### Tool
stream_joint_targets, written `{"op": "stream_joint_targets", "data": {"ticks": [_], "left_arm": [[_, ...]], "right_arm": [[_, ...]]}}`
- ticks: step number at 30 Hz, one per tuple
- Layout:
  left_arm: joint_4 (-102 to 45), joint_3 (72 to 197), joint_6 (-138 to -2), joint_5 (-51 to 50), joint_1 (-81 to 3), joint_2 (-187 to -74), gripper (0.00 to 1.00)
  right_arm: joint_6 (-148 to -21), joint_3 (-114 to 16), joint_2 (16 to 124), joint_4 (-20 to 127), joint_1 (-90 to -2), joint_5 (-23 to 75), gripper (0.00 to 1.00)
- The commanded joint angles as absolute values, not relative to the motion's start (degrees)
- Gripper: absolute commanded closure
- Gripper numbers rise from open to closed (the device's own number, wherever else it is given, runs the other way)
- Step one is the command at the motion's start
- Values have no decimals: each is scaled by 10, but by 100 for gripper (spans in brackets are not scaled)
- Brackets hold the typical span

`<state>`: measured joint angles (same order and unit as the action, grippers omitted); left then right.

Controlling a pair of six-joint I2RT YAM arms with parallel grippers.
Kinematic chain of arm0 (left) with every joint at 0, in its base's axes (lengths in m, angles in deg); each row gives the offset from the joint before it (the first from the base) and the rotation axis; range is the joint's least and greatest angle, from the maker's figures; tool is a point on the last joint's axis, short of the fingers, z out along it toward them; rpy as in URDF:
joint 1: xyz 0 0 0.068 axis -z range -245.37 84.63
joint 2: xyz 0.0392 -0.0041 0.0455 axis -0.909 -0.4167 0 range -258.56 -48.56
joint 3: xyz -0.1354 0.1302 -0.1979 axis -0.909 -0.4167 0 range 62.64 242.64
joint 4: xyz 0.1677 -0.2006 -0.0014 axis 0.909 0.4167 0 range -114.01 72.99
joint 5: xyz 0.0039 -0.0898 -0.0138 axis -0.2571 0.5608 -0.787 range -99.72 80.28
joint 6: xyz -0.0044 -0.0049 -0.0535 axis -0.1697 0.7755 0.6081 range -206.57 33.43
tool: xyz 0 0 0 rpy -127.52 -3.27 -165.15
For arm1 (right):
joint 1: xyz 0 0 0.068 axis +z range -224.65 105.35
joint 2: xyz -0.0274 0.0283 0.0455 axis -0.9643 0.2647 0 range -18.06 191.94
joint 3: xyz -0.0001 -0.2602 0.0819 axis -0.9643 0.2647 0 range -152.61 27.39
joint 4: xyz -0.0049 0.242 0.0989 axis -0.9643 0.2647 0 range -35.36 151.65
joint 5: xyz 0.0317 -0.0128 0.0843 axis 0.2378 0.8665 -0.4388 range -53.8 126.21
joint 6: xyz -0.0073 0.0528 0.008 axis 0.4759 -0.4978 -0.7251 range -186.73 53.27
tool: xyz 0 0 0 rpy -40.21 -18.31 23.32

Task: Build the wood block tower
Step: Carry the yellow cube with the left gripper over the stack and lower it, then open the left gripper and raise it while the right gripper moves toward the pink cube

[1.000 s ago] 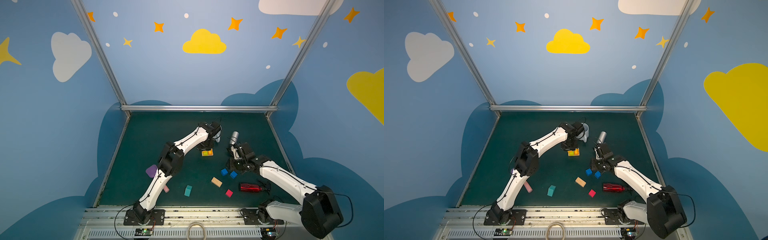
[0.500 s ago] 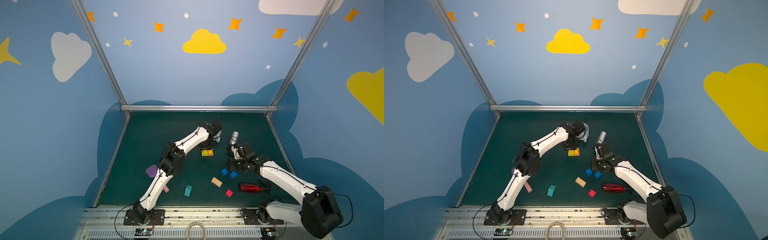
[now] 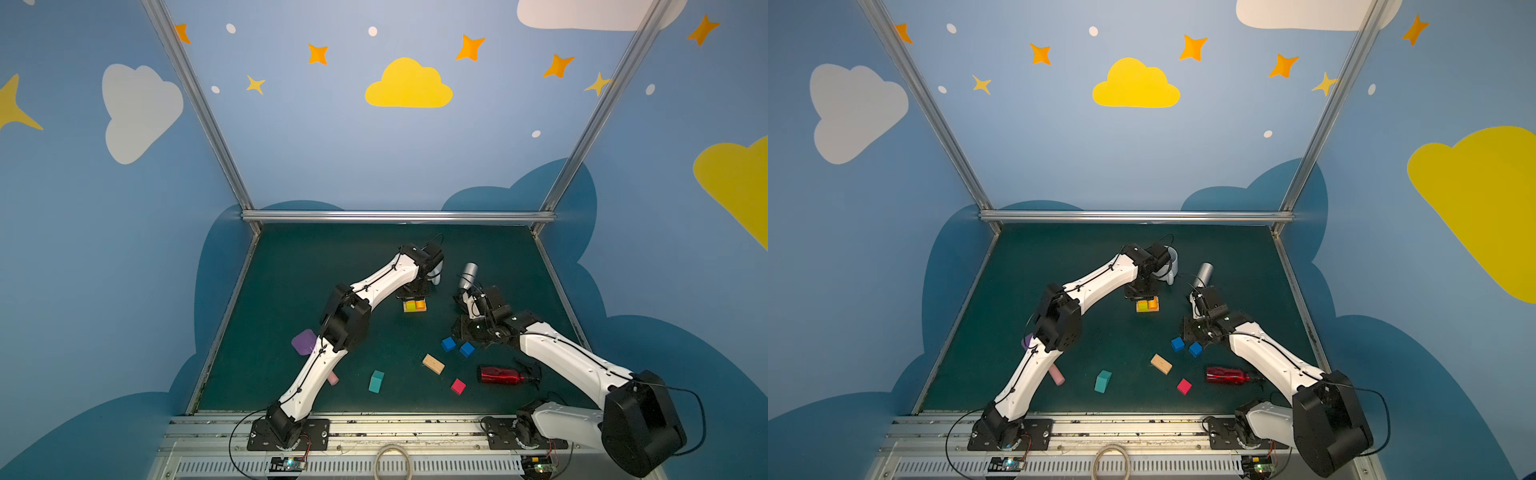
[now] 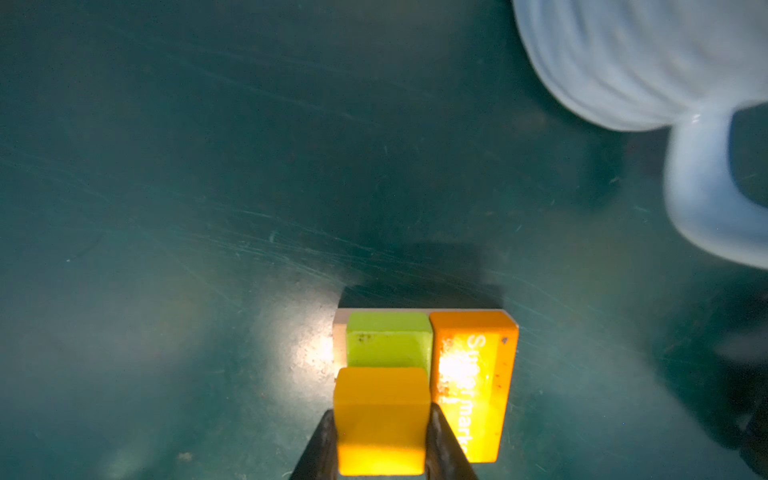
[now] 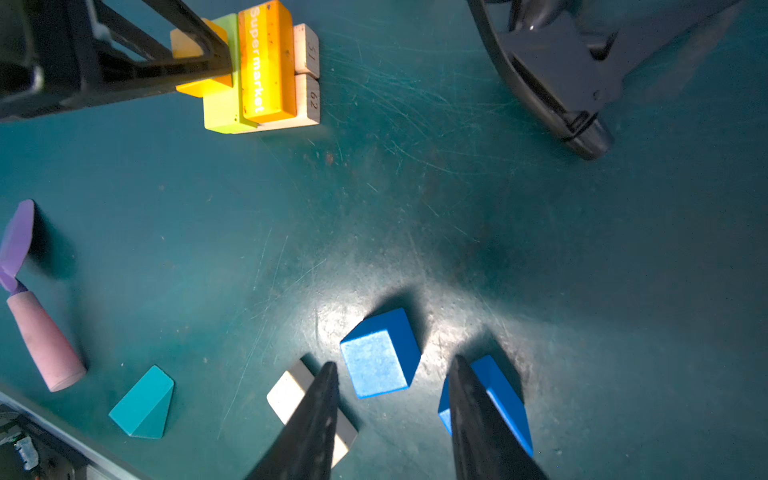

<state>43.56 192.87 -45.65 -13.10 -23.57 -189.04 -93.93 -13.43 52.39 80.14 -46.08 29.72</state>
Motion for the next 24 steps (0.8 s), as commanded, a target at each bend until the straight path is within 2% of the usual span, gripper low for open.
{"op": "stream_joint_targets", "data": {"ticks": [1, 16, 20, 24], "left_arm": [[452, 1938, -454, -132, -234, -1898, 67], [449, 1939, -453, -127, -234, -1895, 59], [447, 1938, -453, -125, -234, -1892, 48], [443, 1938, -452, -123, -234, -1884, 41]], "right_arm": [[-942, -128, 526, 798, -463, 294, 57], [-943, -125, 526, 796, -465, 291, 57], [-944, -125, 523, 798, -466, 292, 57], [-945, -126, 520, 800, -466, 289, 57]]}}
